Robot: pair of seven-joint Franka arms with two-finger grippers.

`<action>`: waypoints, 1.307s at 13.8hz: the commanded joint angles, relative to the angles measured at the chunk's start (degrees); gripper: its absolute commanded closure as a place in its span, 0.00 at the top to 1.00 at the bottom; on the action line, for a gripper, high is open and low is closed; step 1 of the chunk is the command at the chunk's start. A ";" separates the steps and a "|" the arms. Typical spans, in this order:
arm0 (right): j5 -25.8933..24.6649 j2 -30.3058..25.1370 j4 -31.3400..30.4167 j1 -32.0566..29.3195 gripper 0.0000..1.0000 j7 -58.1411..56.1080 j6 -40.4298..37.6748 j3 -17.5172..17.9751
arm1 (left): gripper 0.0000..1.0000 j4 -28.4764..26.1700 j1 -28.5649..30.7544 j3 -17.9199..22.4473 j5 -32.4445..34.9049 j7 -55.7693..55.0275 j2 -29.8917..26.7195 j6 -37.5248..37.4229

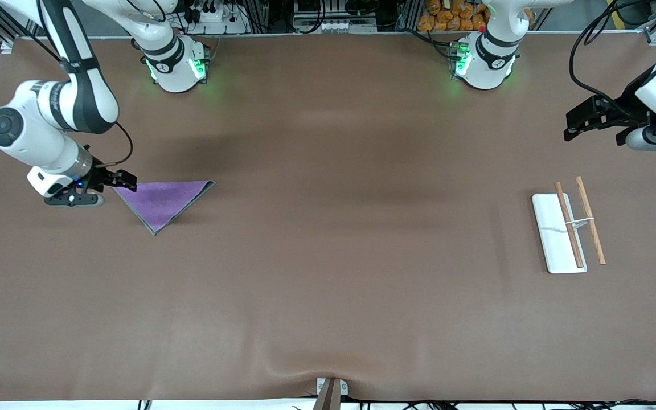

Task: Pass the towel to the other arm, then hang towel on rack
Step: 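Lower the right gripper and pinch the purple towel's corner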

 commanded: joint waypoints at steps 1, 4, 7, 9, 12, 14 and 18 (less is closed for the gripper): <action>-0.15 1.56 -0.95 -0.65 1.00 -1.10 2.22 0.21 | 1.00 -0.27 -0.06 -0.18 -0.95 0.90 -0.06 -0.57; -0.24 3.41 -1.39 -3.19 1.00 -4.69 4.24 0.13 | 1.00 -0.27 -0.06 -0.18 -1.29 0.90 0.03 -0.57; -0.24 4.64 -1.83 -5.66 1.00 -7.69 5.21 0.21 | 1.00 -0.27 0.03 -0.18 -1.74 0.90 0.12 -0.57; -0.16 4.73 -3.23 -5.92 1.00 -7.69 7.13 0.21 | 1.00 -0.27 0.03 -0.18 -1.74 0.90 0.12 -0.57; -0.16 6.58 -3.94 -6.01 1.00 -7.61 9.78 0.21 | 1.00 -0.27 0.20 -0.18 -1.74 0.90 0.12 -0.57; -0.16 7.80 -4.03 -6.19 1.00 -7.69 10.57 0.21 | 1.00 -0.36 0.29 -0.18 -1.74 0.90 0.12 -0.57; -0.24 8.34 -6.66 -6.97 1.00 -8.04 13.56 0.13 | 1.00 -0.36 0.12 -0.18 -1.74 0.90 0.12 -0.57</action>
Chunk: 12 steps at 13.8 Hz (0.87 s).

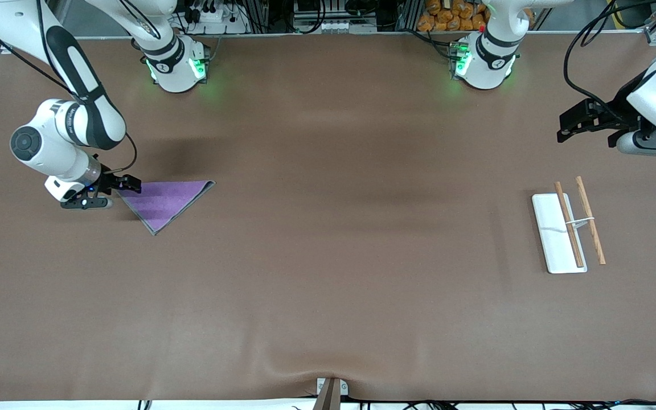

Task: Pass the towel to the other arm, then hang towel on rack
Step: 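Lower the right gripper and pinch the purple towel's corner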

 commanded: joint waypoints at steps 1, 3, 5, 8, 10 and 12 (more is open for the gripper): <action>-0.23 -0.25 -1.69 -2.72 1.00 -2.12 1.87 0.59 | 1.00 0.01 0.22 -0.08 -0.84 0.90 -0.22 -0.54; -0.23 0.45 -1.69 -4.04 1.00 -4.15 2.57 0.68 | 1.00 0.01 0.13 -0.08 -0.84 0.98 -0.22 -0.54; -0.14 0.63 -1.69 -4.31 1.00 -4.24 2.66 0.59 | 1.00 0.10 0.22 -0.08 -0.75 0.98 -0.31 -0.54; -0.14 1.42 -1.69 -4.57 1.00 -4.33 2.84 0.59 | 1.00 0.10 0.22 -0.08 -0.75 0.90 -0.40 -0.54; -0.23 1.86 -1.69 -5.10 1.00 -4.68 3.63 0.59 | 1.00 0.10 0.13 -0.08 -0.58 0.90 -0.49 -0.54; -0.14 2.21 -1.69 -5.10 0.99 -4.68 3.72 0.59 | 1.00 0.10 0.13 -0.08 -0.49 0.90 -0.57 -0.54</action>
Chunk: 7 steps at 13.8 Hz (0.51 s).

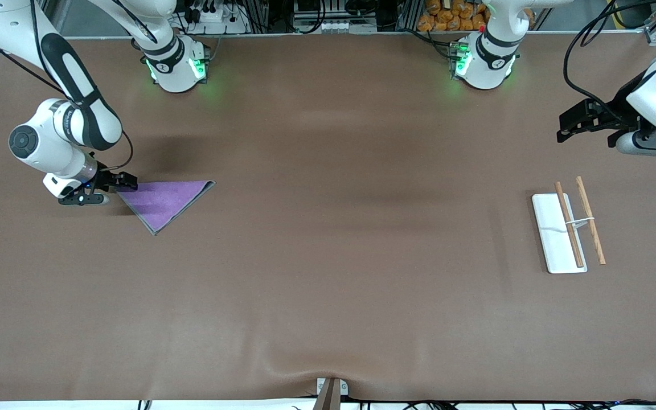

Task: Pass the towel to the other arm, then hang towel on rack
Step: 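Lower the right gripper and pinch the purple towel's corner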

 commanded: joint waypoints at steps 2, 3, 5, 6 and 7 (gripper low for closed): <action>-0.14 0.76 -0.72 -1.28 0.94 -1.18 2.42 0.65 | 1.00 0.14 0.13 -0.16 -0.40 0.90 -0.57 -0.54; -0.14 0.85 -0.81 -1.28 0.92 -1.18 2.69 0.73 | 1.00 0.14 0.13 -0.16 -0.31 0.90 -0.57 -0.54; -0.14 1.12 -0.81 -1.28 0.84 -1.27 2.78 0.65 | 1.00 0.14 0.13 -0.16 -0.31 0.90 -0.57 -0.54; -0.23 1.29 -0.81 -1.28 0.74 -1.27 3.04 0.65 | 1.00 0.14 0.13 -0.25 -0.31 0.90 -0.49 -0.54; -0.14 1.56 -0.81 -1.28 0.66 -1.27 3.31 0.65 | 1.00 0.14 0.13 -0.16 -0.31 0.90 -0.49 -0.54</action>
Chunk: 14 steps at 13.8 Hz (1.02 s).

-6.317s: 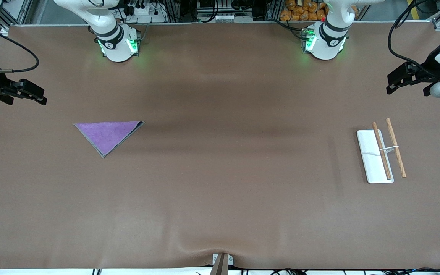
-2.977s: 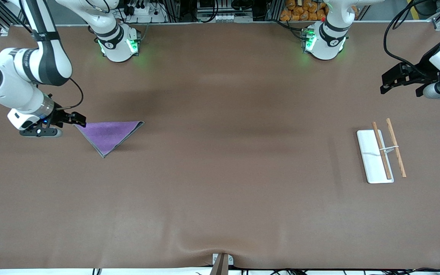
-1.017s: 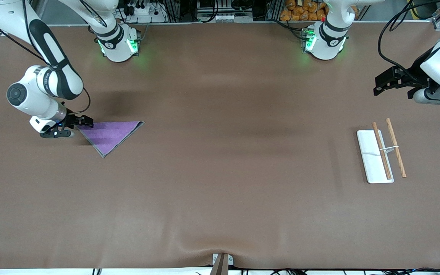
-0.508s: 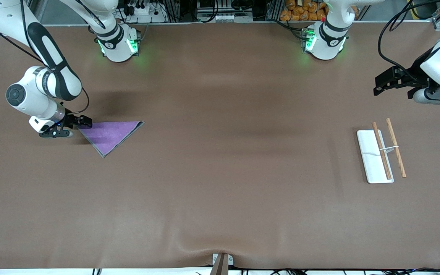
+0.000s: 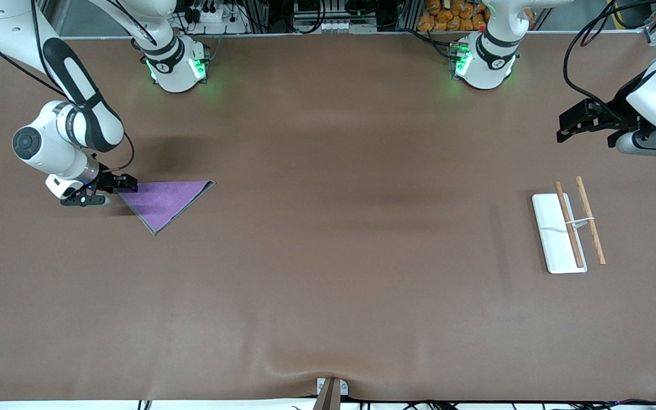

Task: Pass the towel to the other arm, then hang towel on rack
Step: 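Lower the right gripper and pinch the purple towel's corner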

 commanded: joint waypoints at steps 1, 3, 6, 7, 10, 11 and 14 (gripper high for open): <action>-0.14 0.37 -0.78 -1.25 0.61 -1.14 1.60 0.65 | 1.00 0.14 0.14 -0.23 -0.31 0.90 -0.49 -0.54; -0.23 0.46 -1.04 -1.34 0.51 -1.14 1.95 0.65 | 1.00 0.14 0.14 -0.23 -0.31 0.90 -0.49 -0.54; -0.14 0.90 -1.48 -1.34 0.32 -1.14 3.01 0.65 | 1.00 0.14 0.14 -0.23 -0.31 0.90 -0.49 -0.54; -0.14 0.90 -1.48 -1.25 0.20 -1.14 2.92 0.73 | 1.00 0.14 0.14 -0.14 -0.31 0.90 -0.49 -0.54; -0.14 0.73 -1.31 -1.17 0.00 -0.97 2.22 0.73 | 1.00 0.14 0.14 -0.23 -0.31 0.90 -0.49 -0.54; -0.14 0.55 -1.31 -0.99 0.00 -0.88 2.13 0.82 | 1.00 0.14 0.14 -0.23 -0.31 0.90 -0.49 -0.54; -0.05 0.02 -0.96 -0.73 0.00 0.00 -0.41 0.91 | 1.00 0.06 0.14 -0.23 -0.31 0.90 -0.49 -0.54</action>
